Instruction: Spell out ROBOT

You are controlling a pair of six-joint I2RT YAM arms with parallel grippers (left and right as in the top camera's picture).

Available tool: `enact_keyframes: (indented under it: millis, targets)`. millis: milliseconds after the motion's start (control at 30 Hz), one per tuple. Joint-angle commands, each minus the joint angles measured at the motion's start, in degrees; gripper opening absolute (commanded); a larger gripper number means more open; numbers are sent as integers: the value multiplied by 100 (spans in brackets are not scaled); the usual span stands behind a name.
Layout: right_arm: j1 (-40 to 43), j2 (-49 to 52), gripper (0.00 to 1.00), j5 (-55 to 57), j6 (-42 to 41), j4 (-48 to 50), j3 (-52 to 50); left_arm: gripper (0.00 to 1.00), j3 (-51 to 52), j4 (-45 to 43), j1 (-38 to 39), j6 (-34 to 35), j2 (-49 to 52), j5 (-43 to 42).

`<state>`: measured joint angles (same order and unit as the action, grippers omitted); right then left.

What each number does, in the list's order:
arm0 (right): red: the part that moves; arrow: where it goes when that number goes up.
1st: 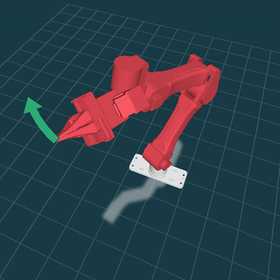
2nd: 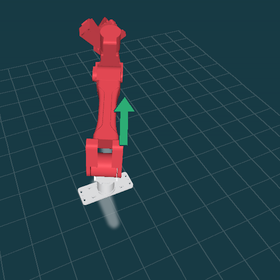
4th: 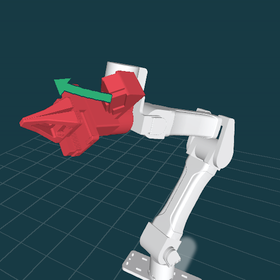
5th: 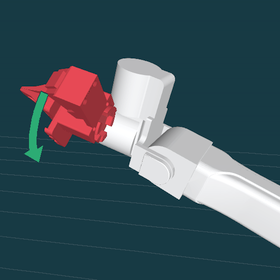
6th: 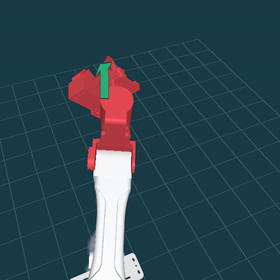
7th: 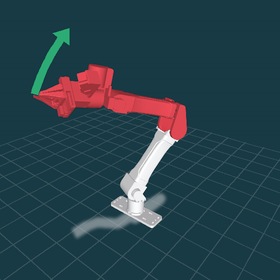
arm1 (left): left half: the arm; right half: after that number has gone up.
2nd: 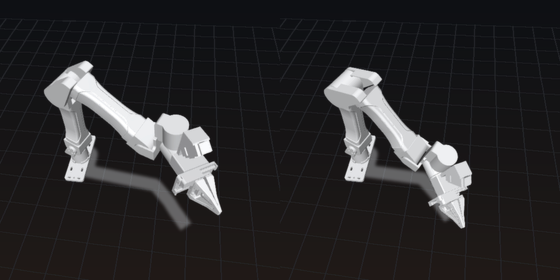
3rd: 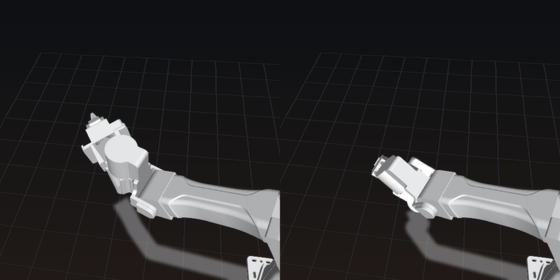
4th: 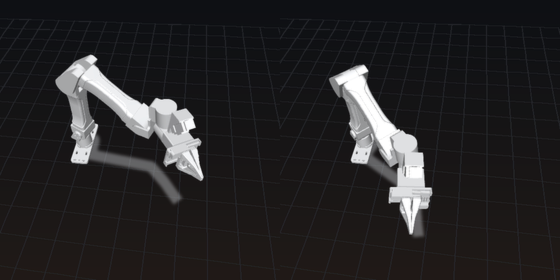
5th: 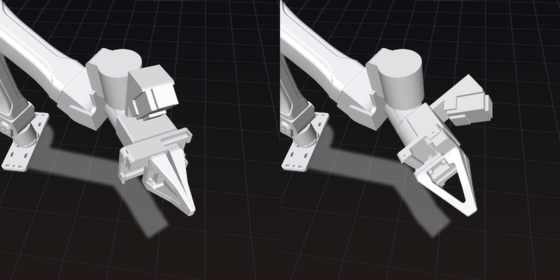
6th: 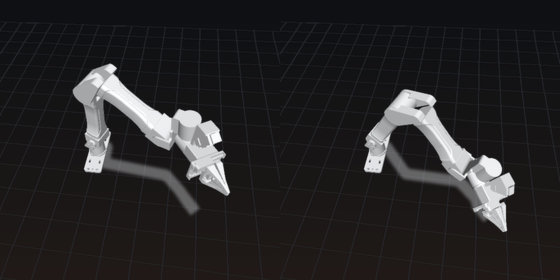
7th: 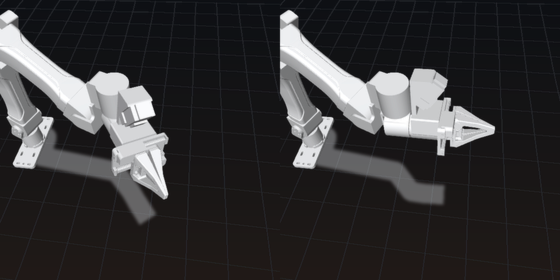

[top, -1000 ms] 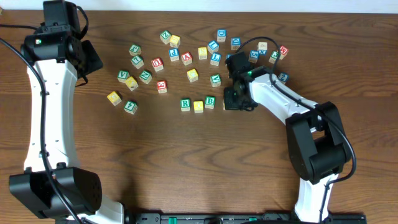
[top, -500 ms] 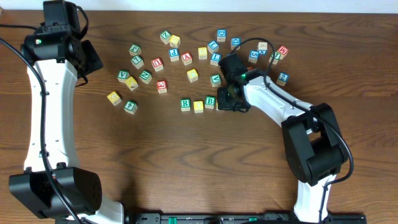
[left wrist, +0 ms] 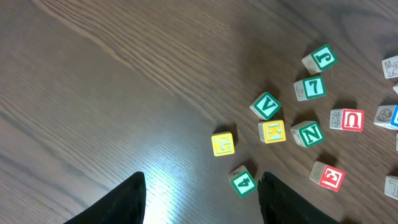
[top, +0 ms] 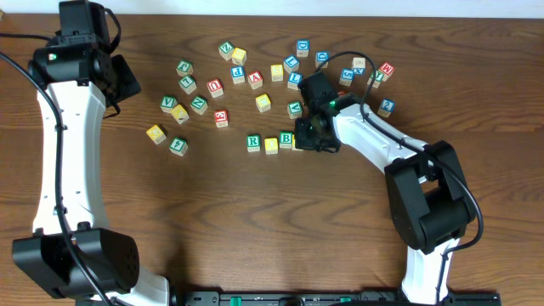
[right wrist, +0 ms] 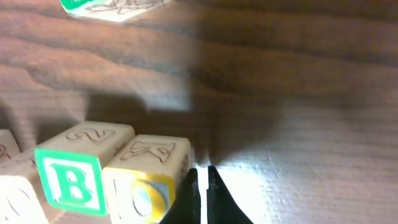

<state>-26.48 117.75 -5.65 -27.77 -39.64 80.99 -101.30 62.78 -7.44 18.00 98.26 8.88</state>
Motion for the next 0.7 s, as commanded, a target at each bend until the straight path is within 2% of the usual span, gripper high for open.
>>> enact_keyframes:
  millis: [0,33,167,200,300,433,667]
  targets:
    - [155,-127,3,-31,260,-339,573,57,-17,17,-9,9,76,-48]
    - [210,-155,6,-31,323,-509,763,57,-17,17,-9,9,76,-50]
    - [415,-173,36,-31,579,-1196,1722,57,-17,15,-9,9,76,-50]
    - [450,-173,45,-31,638,-1263,1891,57,-17,15,-9,9,76,-48]
    - [538,-170,62,11,892,-1279,2354,57,-17,15,-9,9,76,-50]
    - [544,-170,65,621,898,-872,2507,57,-17,15,-9,9,76,-50]
    - [544,68,60,1056,581,-107,2507,57,-17,15,-9,9,76,-50]
